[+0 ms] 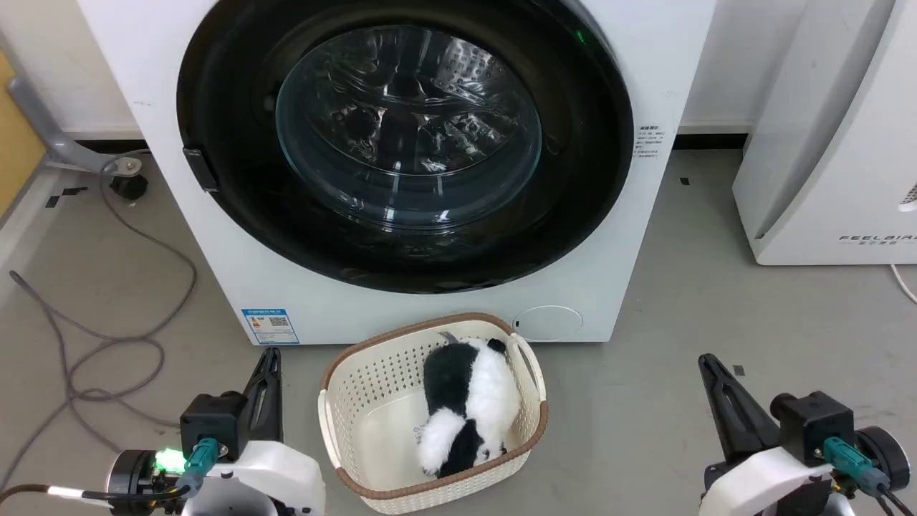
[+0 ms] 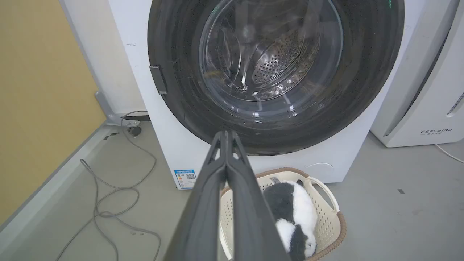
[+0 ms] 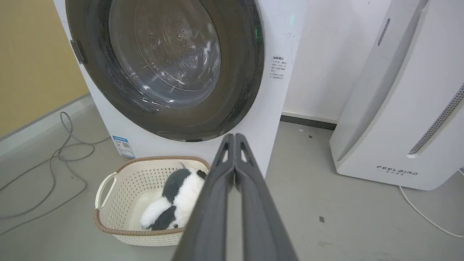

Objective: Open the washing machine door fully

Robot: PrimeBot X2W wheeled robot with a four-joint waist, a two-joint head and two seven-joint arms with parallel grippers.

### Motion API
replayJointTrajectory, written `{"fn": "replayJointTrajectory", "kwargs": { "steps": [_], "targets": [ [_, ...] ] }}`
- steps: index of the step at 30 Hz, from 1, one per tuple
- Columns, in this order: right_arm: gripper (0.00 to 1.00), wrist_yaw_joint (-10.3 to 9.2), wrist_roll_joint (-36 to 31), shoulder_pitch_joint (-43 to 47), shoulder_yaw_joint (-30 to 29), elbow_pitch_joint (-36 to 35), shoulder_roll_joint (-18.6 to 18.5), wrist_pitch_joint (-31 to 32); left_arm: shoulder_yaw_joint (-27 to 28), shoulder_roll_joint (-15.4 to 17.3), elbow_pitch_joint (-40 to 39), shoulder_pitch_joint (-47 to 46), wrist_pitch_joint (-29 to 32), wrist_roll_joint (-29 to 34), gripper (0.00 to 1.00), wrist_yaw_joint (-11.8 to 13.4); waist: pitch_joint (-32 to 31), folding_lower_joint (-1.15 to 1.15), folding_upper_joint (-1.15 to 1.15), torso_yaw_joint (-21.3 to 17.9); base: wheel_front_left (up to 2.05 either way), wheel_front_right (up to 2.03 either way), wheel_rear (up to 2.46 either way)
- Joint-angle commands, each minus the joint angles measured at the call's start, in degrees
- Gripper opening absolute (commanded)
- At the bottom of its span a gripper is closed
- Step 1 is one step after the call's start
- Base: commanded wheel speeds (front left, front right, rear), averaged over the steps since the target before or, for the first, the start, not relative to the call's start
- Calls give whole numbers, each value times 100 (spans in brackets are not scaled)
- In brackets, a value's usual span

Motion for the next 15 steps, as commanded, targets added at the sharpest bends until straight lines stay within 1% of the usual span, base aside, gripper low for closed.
{"fn": "replayJointTrajectory", "kwargs": {
  "steps": [1, 15],
  "targets": [
    [0, 3, -44, -68, 2, 14, 4, 2, -8, 3, -24, 34, 2, 15, 0, -24, 0, 0, 0, 0, 0, 0, 0],
    [0, 3, -44, -68, 2, 14, 4, 2, -8, 3, -24, 34, 2, 15, 0, -24, 0, 0, 0, 0, 0, 0, 0]
  ]
}}
